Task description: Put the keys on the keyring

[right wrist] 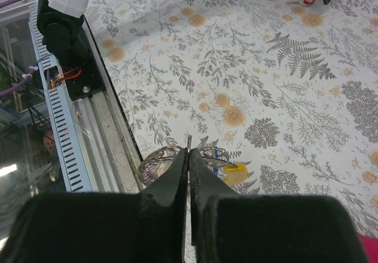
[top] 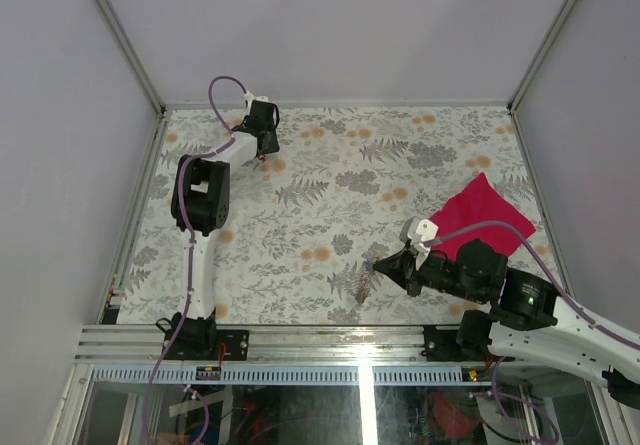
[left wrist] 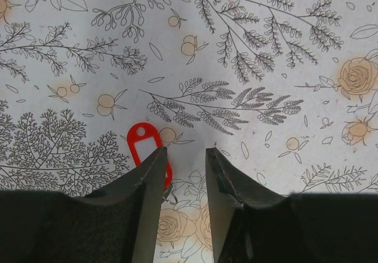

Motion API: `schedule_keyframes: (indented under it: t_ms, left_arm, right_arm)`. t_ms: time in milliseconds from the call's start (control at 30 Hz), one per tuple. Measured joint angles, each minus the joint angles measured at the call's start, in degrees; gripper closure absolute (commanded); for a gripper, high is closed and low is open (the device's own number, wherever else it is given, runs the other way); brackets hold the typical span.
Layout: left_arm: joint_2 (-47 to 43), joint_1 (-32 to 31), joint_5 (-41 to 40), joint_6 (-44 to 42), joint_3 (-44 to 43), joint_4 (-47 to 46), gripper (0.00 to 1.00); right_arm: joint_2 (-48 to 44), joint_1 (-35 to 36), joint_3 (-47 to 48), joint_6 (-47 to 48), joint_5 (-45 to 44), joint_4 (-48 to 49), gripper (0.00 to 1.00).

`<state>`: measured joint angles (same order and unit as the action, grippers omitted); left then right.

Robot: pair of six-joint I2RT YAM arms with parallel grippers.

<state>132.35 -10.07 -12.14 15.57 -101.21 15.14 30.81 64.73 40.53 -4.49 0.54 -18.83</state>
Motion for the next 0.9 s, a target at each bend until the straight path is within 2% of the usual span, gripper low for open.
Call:
schedule_keyframes:
  t_ms: [500, 900]
  left_arm:
    - [0.13, 0.0, -0.17, 1.79, -0.07, 1.33, 0.66]
    - [-1.51, 0.0, -1.9, 1.95, 3.08, 1.11, 0.66]
  right_arm:
    - [-0.55, 0.0, -1.31, -0.02, 0.17, 0.07, 1.0]
    - [-0.04, 0.0, -1.55, -0.07, 0.66, 0.28, 1.0]
